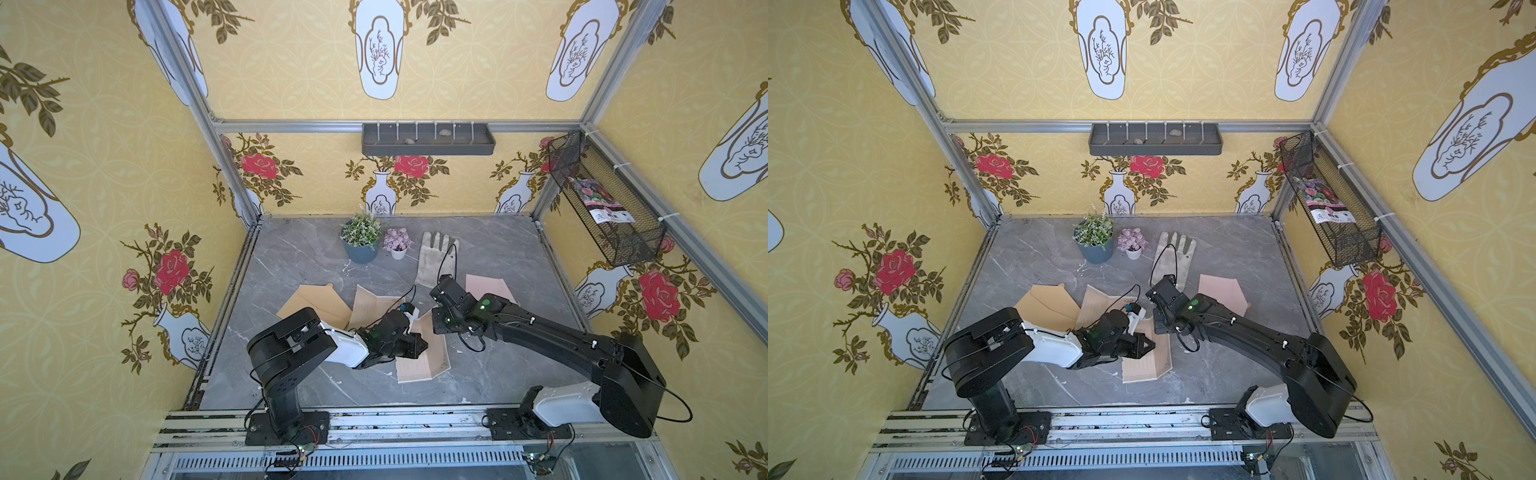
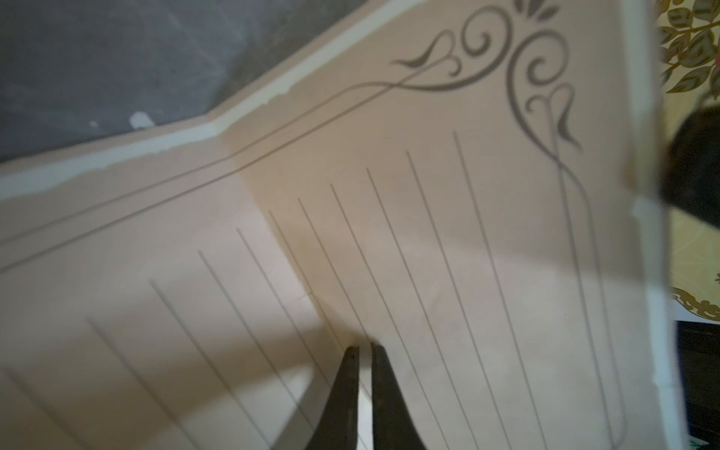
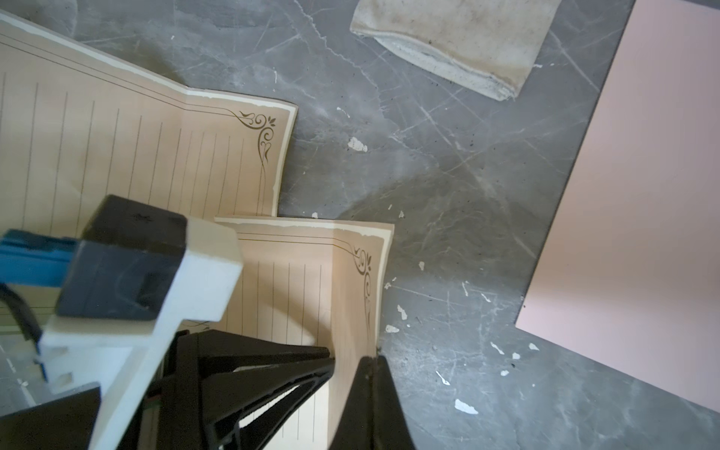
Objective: Take the letter paper out of the envelope
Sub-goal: Unfold the letter paper at the center of the board.
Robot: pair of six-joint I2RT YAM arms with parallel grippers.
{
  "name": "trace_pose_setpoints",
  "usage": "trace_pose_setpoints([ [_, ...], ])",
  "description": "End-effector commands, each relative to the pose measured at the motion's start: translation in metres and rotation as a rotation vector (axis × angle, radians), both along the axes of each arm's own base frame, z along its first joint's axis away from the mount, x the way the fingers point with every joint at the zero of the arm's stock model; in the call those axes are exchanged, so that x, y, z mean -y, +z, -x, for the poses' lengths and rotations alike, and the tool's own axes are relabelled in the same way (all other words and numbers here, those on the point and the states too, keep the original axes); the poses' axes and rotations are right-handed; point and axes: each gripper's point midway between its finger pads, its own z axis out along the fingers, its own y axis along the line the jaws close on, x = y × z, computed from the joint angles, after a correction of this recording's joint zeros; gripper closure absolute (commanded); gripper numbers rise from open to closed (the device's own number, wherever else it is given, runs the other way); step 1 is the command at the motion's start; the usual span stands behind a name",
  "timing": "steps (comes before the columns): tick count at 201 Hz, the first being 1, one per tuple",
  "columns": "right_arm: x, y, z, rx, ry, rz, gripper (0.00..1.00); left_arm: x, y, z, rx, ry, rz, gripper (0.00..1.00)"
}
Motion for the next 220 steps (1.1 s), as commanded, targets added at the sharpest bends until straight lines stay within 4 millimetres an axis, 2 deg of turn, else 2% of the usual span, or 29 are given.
trace_pose_setpoints([
  [1,-0.004,0.000,0.000,0.006,-0.011,-0.024,1.00,0.001,-0.002,0.001,-0.004,-0.010,-0.003,0.89],
  [25,-0.001,0.007,0.002,0.023,-0.022,-0.014,1.00,0.004,-0.001,0.000,-0.005,-0.015,-0.003,0.89],
  [43,0.000,0.020,0.002,0.055,-0.024,-0.022,0.87,0.004,-0.002,0.000,-0.005,-0.017,-0.005,0.89],
  [55,-0.005,0.028,0.004,0.063,-0.005,-0.044,0.71,0.005,-0.004,0.000,-0.007,-0.017,-0.008,0.89],
  [67,-0.012,0.032,0.009,0.068,0.015,-0.058,0.69,0.004,-0.006,0.000,-0.010,-0.017,-0.013,0.89],
  [90,-0.022,0.026,0.017,0.056,0.043,-0.054,0.72,0.003,-0.011,0.001,-0.017,-0.016,-0.020,0.89],
  [111,-0.018,0.006,0.019,0.026,0.036,-0.036,0.91,0.005,-0.012,0.001,-0.020,-0.018,-0.015,0.90],
  [126,-0.020,-0.007,0.021,0.006,0.042,-0.069,1.00,0.004,-0.012,0.001,-0.020,-0.018,-0.015,0.90],
  [150,-0.006,-0.030,0.018,-0.049,0.011,-0.142,1.00,0.002,-0.011,0.001,-0.012,-0.011,-0.016,0.90],
  [176,0.003,-0.052,0.010,-0.123,0.000,-0.319,1.00,0.003,-0.008,-0.001,-0.004,-0.013,-0.010,0.90],
  [220,0.012,-0.068,0.008,-0.139,-0.033,-0.274,1.00,0.000,-0.012,0.000,-0.006,-0.008,-0.019,0.91],
])
